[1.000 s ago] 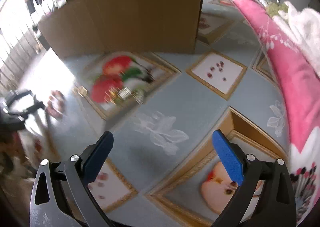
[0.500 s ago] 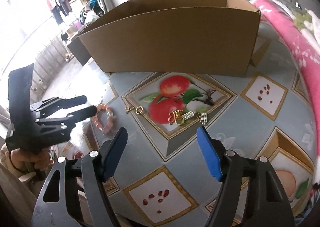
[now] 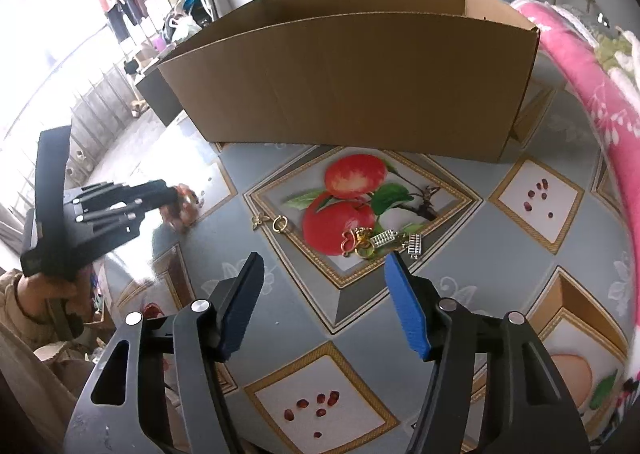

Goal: Organize jewelry

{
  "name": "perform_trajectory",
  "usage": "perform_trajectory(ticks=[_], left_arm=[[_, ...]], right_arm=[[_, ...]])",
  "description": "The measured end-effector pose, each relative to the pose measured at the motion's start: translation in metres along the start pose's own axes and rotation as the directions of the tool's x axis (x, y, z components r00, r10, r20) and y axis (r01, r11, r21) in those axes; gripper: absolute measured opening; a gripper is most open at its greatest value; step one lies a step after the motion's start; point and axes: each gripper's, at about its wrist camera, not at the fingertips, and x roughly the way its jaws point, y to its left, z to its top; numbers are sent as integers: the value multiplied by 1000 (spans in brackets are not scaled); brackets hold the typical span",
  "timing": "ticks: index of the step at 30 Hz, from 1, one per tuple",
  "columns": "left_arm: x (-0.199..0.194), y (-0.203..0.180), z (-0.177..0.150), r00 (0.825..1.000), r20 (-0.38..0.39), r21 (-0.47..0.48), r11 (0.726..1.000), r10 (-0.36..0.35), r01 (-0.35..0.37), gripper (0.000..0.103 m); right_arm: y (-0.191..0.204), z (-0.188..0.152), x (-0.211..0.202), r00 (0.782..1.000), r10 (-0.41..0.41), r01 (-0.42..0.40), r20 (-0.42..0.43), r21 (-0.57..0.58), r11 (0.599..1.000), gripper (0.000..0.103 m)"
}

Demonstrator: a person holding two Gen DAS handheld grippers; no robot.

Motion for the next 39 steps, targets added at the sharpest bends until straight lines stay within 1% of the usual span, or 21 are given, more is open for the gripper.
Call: perform_trajectory(ticks=[3,7,10,13,14,16,18,19,20,23,28,31,34,39], left_arm=[[-1,12,2,1000,10,-34,999,-6,7,23],[-14,17,7,996,69,-63,996,-56,61,37],[-27,10,10,988,124,-44,994,-92,98,42],[-35,-4,13,978,157,-16,989,-141,145,43],[-36,-10,13,973,160,-6,985,-168,172,43],[-35,-23,12,965,152,9,977,-213,214,43],[-33,-36,11,961,135,24,971,-240,239,43],[-30,-45,10,959,124,40,967,-254,251,43],[-30,-51,9,958,117,55,965,-261,257,43],[-26,-71,5,956,98,117,957,-276,264,43],[-21,-91,3,957,84,198,946,-276,255,43],[-19,-93,4,955,80,211,941,-287,265,43],[-16,-96,3,953,72,221,937,-293,272,43],[-13,-95,3,951,65,216,935,-301,281,43]], right_arm=[[0,0,1,1000,-1,1,4,-7,1000,57],[1,-2,0,1000,12,-12,13,-16,1000,54],[3,-3,1,1000,18,-17,14,-29,999,50],[4,-5,0,1000,20,-20,18,-36,999,47],[4,-6,0,1000,21,-20,19,-37,999,44],[3,-7,0,1000,21,-20,17,-35,999,39],[1,-7,2,1000,21,-20,14,-30,999,36],[0,-8,3,1000,18,-18,10,-28,999,31],[-1,-7,3,1000,16,-16,7,-28,999,25],[-3,-7,5,1000,14,-14,6,-35,999,19],[-6,-2,7,1000,-4,4,19,-40,999,18],[-10,1,9,1000,-23,24,18,-39,999,19],[-11,3,13,999,-51,52,16,-63,997,20],[-13,6,21,997,-80,80,0,-84,993,20]])
